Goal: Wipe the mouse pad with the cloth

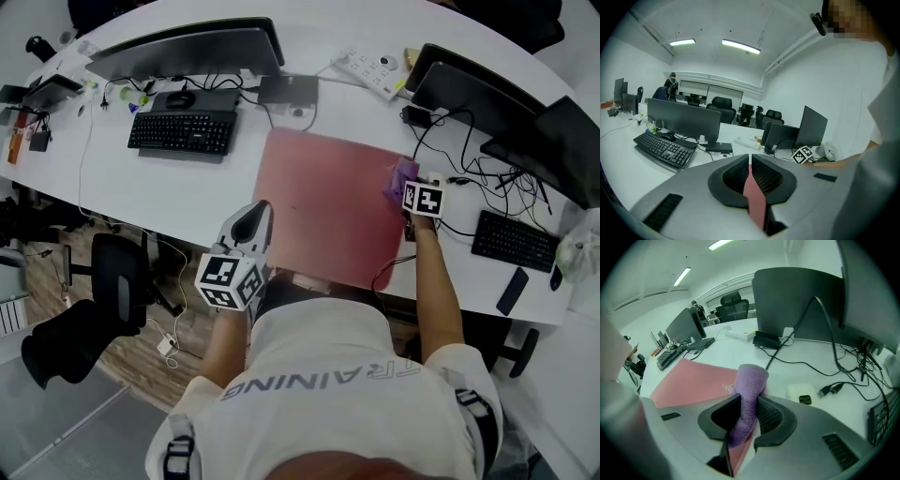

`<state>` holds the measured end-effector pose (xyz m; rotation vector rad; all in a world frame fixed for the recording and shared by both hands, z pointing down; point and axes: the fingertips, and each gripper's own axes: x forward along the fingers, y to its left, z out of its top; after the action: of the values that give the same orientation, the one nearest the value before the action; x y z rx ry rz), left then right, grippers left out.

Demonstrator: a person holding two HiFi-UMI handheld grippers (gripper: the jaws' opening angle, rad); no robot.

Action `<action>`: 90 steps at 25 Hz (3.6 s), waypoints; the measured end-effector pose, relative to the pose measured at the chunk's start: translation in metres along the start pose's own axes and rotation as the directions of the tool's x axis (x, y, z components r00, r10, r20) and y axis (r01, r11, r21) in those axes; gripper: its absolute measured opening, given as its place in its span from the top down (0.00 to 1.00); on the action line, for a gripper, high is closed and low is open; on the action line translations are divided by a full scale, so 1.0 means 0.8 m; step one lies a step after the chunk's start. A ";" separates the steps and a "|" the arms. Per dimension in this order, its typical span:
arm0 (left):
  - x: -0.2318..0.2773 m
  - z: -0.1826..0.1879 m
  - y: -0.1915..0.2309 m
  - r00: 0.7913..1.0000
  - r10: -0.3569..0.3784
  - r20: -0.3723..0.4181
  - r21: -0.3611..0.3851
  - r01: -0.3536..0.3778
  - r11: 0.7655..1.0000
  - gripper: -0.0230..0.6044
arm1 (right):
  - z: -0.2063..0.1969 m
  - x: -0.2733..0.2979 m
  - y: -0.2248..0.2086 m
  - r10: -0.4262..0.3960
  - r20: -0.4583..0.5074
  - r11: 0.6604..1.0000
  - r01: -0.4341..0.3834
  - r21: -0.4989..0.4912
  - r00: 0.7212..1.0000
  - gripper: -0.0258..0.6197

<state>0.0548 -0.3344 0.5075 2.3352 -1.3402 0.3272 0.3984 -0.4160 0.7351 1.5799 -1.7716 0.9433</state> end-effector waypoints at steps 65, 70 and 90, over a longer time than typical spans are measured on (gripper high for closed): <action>-0.075 -0.032 -0.022 0.984 -0.176 -0.008 -0.035 0.176 0.984 0.91 | -0.115 -0.033 0.266 0.194 -0.058 0.971 -0.200 -0.130 0.979 0.77; -0.074 -0.042 -0.063 0.983 -0.183 -0.002 -0.033 0.183 0.983 0.91 | -0.129 -0.056 0.184 0.167 -0.047 0.983 -0.170 -0.068 0.985 0.75; -0.097 -0.040 -0.061 0.962 -0.272 -0.041 0.001 0.272 0.962 0.91 | -0.142 -0.166 0.065 0.026 0.082 0.975 -0.044 0.220 0.996 0.80</action>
<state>0.0580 -0.2386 0.4923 2.4647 -0.9829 0.2913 0.3604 -0.2438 0.6884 1.7496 -1.8037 1.1441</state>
